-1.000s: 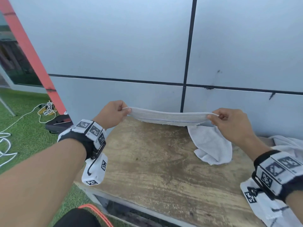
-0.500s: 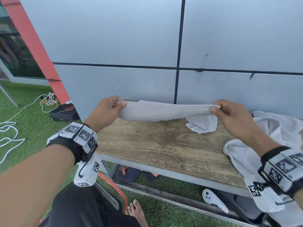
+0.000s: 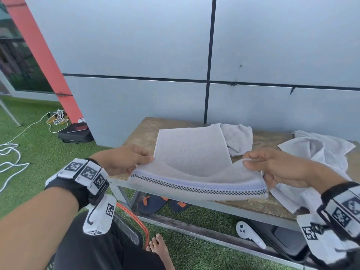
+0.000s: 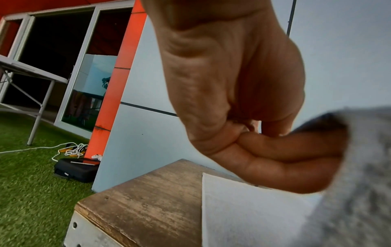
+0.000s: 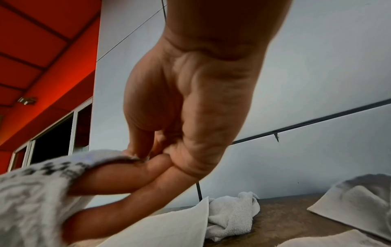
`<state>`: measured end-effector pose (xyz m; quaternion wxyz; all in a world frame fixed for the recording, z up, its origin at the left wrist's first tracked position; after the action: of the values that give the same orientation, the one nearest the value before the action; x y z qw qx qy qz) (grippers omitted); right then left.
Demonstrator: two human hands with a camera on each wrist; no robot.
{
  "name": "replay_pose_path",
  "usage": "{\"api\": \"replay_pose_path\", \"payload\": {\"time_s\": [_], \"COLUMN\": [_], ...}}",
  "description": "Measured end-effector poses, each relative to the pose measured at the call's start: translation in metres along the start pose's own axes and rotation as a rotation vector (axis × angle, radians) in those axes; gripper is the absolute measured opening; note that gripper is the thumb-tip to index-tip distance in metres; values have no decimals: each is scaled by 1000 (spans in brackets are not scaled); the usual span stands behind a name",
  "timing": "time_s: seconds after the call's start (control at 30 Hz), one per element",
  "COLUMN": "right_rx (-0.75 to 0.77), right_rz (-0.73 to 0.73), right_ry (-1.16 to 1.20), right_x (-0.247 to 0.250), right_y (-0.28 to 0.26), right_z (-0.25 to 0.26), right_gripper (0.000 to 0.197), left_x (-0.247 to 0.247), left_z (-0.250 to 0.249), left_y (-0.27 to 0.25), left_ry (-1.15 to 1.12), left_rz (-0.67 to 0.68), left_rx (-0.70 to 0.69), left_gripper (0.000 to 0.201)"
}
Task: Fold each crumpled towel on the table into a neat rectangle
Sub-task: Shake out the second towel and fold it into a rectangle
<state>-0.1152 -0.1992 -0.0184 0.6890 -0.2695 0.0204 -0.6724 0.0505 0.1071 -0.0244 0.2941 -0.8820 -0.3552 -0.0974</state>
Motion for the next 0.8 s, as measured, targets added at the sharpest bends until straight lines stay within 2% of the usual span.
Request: {"api": "replay_pose_path", "payload": {"time_s": [0.07,0.13,0.3,0.4,0.6,0.73,0.8], "right_rx": [-17,13,101,130,109,118,92], "right_rz": [0,-72,-407,-537,-686,-761,-778], "right_ry": [7,7,62,33,-117,-407,-475], "right_x": [-1,7,39,52,74,92,100], "right_y": [4,14,53,89,172,225,248], "right_z": [-1,-1,1,4,10,19,23], "right_gripper": [22,22,18,18,16,33,38], "left_x": [2,9,39,53,84,103,112], "left_z": [0,3,2,-7,-14,-15,-10], "left_y": [5,15,45,67,136,185,210], "left_ry": [-14,-7,62,171,243,291,323], "left_rz": [-48,-130,-513,-664,-808,-848,-838], "left_rx": [-1,-13,-114,-155,-156,-131,-104], "left_gripper": [29,22,23,27,21,20,20]}}
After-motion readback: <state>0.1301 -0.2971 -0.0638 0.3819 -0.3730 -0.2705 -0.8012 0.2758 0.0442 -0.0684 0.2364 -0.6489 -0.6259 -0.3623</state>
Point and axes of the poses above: each hand's wrist, its own y-axis towards the middle knuckle, its own x-axis out of the back of the hand, z = x × y, the point moved 7 cm from there along y, towards the middle knuckle, and after that the axes turned 5 degrees about -z, right-handed, at the moved point
